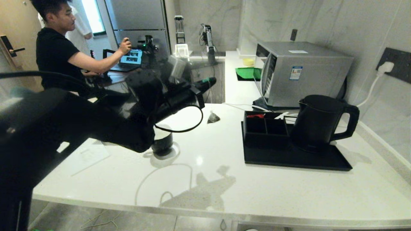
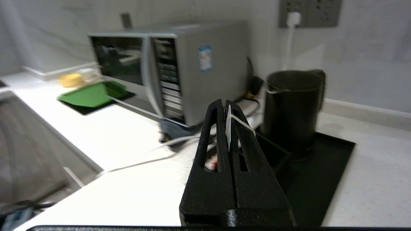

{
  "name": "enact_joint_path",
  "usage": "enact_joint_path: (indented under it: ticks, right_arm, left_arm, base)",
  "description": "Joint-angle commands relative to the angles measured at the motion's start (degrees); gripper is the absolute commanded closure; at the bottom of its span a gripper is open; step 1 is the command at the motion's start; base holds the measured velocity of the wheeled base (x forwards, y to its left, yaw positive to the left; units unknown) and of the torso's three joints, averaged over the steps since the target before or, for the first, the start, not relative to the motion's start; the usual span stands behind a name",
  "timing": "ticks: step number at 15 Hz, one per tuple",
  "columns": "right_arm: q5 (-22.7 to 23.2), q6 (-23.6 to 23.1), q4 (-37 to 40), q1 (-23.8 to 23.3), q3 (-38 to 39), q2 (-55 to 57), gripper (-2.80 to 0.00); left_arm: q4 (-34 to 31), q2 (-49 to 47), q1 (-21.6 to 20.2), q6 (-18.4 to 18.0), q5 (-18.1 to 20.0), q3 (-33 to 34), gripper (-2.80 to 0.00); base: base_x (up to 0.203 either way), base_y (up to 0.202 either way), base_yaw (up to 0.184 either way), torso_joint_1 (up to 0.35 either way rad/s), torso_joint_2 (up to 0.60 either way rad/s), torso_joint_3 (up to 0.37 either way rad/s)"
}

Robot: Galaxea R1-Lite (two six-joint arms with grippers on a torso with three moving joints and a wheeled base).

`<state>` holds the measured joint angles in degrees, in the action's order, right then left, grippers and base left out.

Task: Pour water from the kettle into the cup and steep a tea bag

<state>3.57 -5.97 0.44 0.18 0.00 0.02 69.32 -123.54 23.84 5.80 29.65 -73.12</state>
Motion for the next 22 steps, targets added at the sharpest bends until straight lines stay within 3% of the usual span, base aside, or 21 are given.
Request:
enact_joint_path:
  ticks: [1,13,15,22]
  right_arm:
    - [0.03,-0.02,0.00,0.08,0.00,-0.02,0.00]
    - [0.03,-0.09,0.00,0.08,0.00,-0.02,0.00]
    - [0.03,-0.09,0.00,0.08,0.00,-0.02,0.00]
    - [0.03,0.00,0.00,0.05,0.00,-0.02,0.00]
  left_arm:
    - [-0.17,2.39,-1.94,0.00,0.15,0.08,0.00]
    - [-4.33,11.51,-10.95,-2.88,0.40,4.85,0.00]
    - [-4.40,12.03,-13.66,-5.79,0.46,6.81,0.00]
    - [-5.67,15.15,-16.32,-6.36,-0.50,11.37,0.00]
  base:
    - [0.000,0.000,0.000,0.000,0.00,0.000]
    - [0.000,0.000,0.000,0.000,0.00,0.000]
    - [0.000,0.000,0.000,0.000,0.00,0.000]
    - [0.000,0.000,0.000,0.000,0.00,0.000]
